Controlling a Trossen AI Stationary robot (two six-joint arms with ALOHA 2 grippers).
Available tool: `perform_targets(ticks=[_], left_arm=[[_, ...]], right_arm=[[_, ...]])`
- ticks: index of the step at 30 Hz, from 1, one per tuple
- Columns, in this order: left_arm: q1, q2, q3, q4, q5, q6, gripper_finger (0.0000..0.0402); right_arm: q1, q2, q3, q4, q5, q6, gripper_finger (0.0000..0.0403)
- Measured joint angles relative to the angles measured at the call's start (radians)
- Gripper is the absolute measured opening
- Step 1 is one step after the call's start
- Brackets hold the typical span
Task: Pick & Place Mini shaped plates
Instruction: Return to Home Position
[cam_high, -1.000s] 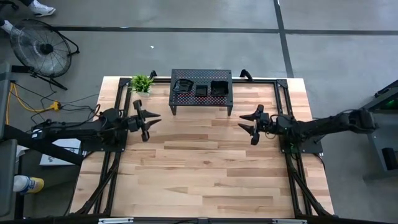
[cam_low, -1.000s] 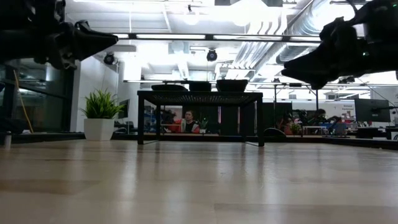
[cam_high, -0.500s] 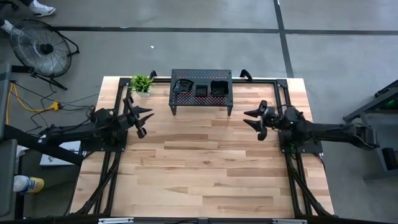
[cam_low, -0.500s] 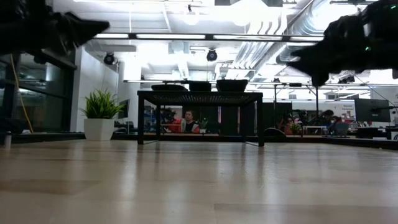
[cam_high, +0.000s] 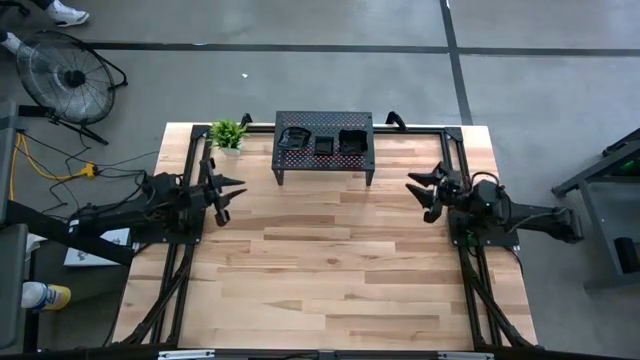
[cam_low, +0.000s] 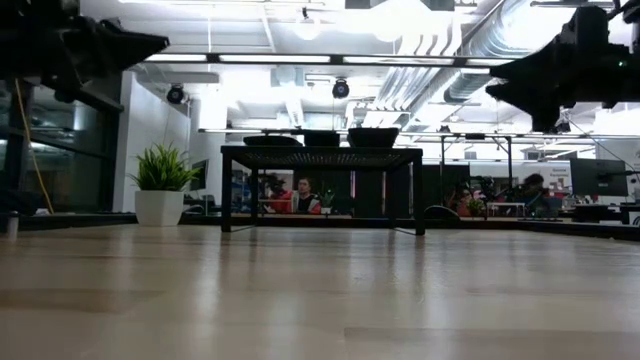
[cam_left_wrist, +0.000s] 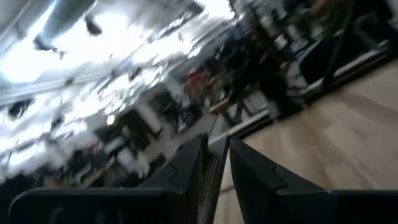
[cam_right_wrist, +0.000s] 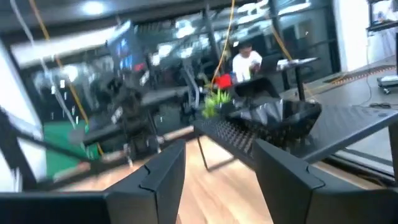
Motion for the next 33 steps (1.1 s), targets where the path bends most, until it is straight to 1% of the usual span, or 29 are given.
perform_targets(ticks=[2,4,6,10,12,22,33], left_arm=[[0.000,0.002,0.001,-0.029,-0.055,-0.041,0.0080],[0.000,0.001,0.001,-0.073,-0.077,-0.116,0.0080],[0.000,0.000,0.002,-0.114,-0.063,-0.164,0.0080],[0.000,0.001,0.002,-0.207,-0.013,-0.176,0.0080],[0.000,0.000,0.002,-0.230,-0.016,-0.174,0.0080],[0.000,0.001,0.006,-0.380,-0.014,-0.149,0.0080],[0.000,0.001,0.007,-0.387,-0.015,-0.145,0.0080]], right_arm=[[0.008,-0.016,0.000,0.023,0.045,0.029,0.0181],[0.013,-0.009,0.000,0.023,0.069,0.074,0.0181],[0.013,-0.003,0.000,0.026,0.065,0.129,0.0181],[0.013,0.001,0.000,0.024,0.029,0.190,0.0181],[0.013,0.001,0.000,0.024,0.014,0.185,0.0181],[0.013,0.001,0.000,0.024,0.021,0.076,0.0181],[0.013,0.001,0.000,0.024,0.019,0.078,0.0181]])
